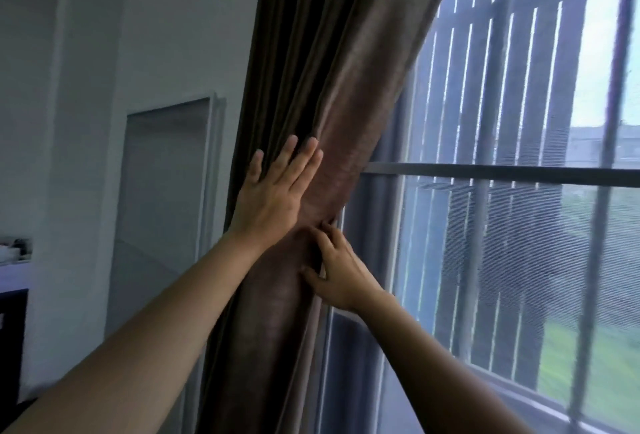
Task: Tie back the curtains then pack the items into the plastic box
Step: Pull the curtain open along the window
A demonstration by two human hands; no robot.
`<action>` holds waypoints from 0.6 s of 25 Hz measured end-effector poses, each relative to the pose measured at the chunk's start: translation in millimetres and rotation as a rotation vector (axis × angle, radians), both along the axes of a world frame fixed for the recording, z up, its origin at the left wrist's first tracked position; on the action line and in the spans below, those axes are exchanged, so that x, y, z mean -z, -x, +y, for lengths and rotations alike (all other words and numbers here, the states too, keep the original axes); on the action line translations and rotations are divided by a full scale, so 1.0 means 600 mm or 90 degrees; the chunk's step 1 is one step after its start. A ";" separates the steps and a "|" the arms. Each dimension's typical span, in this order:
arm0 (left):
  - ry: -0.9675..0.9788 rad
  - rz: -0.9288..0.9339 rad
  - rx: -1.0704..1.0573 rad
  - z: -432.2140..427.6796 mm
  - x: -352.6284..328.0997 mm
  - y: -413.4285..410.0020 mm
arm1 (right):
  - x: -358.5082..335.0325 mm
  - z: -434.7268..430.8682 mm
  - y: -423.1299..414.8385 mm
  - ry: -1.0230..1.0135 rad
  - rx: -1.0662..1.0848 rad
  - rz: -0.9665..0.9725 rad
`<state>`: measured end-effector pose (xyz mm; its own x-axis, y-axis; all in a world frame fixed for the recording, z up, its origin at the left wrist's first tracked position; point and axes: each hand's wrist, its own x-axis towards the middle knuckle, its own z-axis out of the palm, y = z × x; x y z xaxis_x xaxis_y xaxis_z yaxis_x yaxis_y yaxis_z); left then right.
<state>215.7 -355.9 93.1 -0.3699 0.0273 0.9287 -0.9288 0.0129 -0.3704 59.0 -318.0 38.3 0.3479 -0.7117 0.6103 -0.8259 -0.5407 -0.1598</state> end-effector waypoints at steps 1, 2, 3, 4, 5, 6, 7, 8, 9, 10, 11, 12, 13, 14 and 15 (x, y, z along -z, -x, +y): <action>0.009 -0.008 -0.031 0.013 0.003 0.021 | 0.002 0.022 0.022 0.010 0.002 -0.007; 0.021 -0.016 -0.067 0.028 0.004 0.042 | 0.004 0.047 0.044 0.016 0.004 -0.011; 0.034 -0.021 -0.095 0.045 0.005 0.062 | 0.007 0.072 0.068 0.021 0.008 -0.013; 0.036 -0.029 -0.099 0.064 0.006 0.087 | 0.009 0.101 0.096 0.028 0.016 -0.011; 0.032 -0.034 -0.072 0.086 0.005 0.114 | 0.012 0.130 0.126 0.035 0.025 -0.008; 0.022 -0.041 -0.036 0.111 0.004 0.143 | 0.015 0.160 0.156 0.046 0.035 -0.009; 0.012 -0.048 -0.005 0.137 0.002 0.171 | 0.017 0.189 0.183 0.064 0.050 -0.018; 0.002 -0.052 0.021 0.164 -0.003 0.199 | 0.016 0.217 0.209 0.087 0.074 -0.034; -0.007 -0.054 0.050 0.198 -0.007 0.231 | 0.015 0.250 0.239 0.118 0.106 -0.057; -0.012 -0.051 0.089 0.230 -0.011 0.262 | 0.013 0.283 0.267 0.156 0.138 -0.085; -0.027 -0.046 0.145 0.259 -0.014 0.295 | 0.013 0.315 0.294 0.194 0.170 -0.114; -0.055 -0.035 0.220 0.286 -0.016 0.329 | 0.014 0.347 0.321 0.222 0.202 -0.137; -0.096 -0.023 0.294 0.310 -0.015 0.364 | 0.017 0.380 0.349 0.238 0.235 -0.157; -0.136 -0.008 0.359 0.334 -0.012 0.400 | 0.022 0.415 0.377 0.247 0.267 -0.170; -0.175 0.012 0.406 0.355 -0.009 0.434 | 0.027 0.446 0.402 0.259 0.292 -0.175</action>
